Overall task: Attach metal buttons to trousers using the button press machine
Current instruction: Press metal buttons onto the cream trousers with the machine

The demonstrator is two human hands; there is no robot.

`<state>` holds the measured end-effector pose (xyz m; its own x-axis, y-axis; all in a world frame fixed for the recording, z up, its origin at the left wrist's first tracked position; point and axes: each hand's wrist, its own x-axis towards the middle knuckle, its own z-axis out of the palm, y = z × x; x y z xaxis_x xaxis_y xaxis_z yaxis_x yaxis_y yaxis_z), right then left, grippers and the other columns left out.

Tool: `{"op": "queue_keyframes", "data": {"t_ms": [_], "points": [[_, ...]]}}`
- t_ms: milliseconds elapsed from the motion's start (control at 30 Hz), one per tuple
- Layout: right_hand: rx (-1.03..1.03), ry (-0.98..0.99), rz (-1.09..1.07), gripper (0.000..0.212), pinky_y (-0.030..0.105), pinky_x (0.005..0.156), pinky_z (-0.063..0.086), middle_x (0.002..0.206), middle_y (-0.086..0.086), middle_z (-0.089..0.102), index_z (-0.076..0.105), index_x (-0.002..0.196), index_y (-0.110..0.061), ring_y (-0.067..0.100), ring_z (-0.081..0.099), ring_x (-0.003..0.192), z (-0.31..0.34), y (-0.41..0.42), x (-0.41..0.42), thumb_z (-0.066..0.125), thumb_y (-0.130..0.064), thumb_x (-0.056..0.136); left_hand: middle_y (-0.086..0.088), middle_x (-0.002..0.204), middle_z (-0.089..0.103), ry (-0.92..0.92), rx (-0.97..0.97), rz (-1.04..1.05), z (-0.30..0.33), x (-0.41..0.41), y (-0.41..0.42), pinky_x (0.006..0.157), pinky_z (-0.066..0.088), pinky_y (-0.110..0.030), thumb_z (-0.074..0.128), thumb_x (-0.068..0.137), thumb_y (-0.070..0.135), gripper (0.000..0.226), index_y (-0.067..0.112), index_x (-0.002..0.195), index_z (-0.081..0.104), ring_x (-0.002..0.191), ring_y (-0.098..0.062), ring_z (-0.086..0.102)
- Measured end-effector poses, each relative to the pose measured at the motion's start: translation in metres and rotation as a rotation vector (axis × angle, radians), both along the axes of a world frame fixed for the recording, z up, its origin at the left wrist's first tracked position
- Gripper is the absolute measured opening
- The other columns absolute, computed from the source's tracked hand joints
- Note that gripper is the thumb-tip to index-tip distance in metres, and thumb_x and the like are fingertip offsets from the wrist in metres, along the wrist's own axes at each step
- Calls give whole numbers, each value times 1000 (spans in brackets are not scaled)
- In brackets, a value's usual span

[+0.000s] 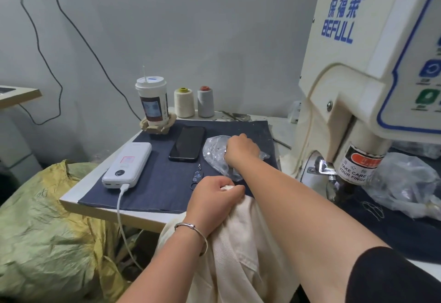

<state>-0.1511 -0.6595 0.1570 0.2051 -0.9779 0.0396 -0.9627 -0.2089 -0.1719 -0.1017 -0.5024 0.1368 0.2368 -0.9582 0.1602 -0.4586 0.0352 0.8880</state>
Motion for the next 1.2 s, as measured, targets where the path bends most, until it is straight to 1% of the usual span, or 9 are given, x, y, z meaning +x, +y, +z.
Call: {"op": "queue_keyframes", "data": {"t_ms": [133,367,633,900,933,1033,1100,1133,1200], "points": [[-33,-40,10,41,32,79,40,128,7,48,60,127,-18,28,52,114,-6,-4,2,64,-15,86,7,49,38,11,21,3,0,0,0,54,30,-28,60,66,40,31,11,56,52,53,-10,34],[-97,-71,3,33,34,81,46,124,7,51,65,120,-16,28,55,109,-12,-5,4,57,-10,89,7,47,37,-13,28,10,1,-1,0,54,30,-28,58,65,41,30,16,51,49,52,-11,33],[-127,-64,-8,35,32,74,38,124,8,52,59,124,-11,28,53,112,-14,-5,6,59,-11,89,7,47,35,-15,26,9,0,-1,0,55,30,-28,58,66,40,30,19,49,47,53,-11,33],[-252,-72,38,28,32,74,36,125,7,48,66,115,-11,26,40,120,-1,11,-4,51,-7,91,6,47,37,-32,23,8,-1,-2,-1,55,32,-28,60,66,40,30,20,48,48,52,-10,34],[-277,-97,48,26,33,74,36,124,8,48,66,110,-9,27,39,120,5,17,-7,49,-5,91,6,47,36,-32,19,7,-1,-2,-2,55,32,-28,60,66,40,31,19,48,47,52,-10,33],[-366,-295,52,15,35,72,40,118,9,50,61,84,-9,28,42,115,27,45,-19,48,-4,91,6,50,32,-24,-10,2,-2,-2,-2,55,29,-29,60,67,38,33,15,50,44,54,-10,30],[-489,-394,99,14,33,64,42,108,5,52,66,89,-9,24,44,110,38,75,-27,52,-9,92,8,45,35,-35,-27,-16,0,-2,0,50,28,-21,58,67,36,27,18,48,52,49,-5,29],[-557,-487,139,12,32,61,42,102,4,54,68,89,-8,23,46,105,41,94,-31,56,-10,91,8,41,36,-44,-29,-14,2,-3,1,46,25,-17,55,66,34,25,24,43,54,46,-6,30],[-683,-689,224,7,31,58,42,88,4,58,69,81,-7,23,52,90,41,138,-45,65,-9,86,8,37,33,-77,-25,1,6,-4,2,43,24,-19,46,63,31,26,25,38,47,43,-8,29]]}}
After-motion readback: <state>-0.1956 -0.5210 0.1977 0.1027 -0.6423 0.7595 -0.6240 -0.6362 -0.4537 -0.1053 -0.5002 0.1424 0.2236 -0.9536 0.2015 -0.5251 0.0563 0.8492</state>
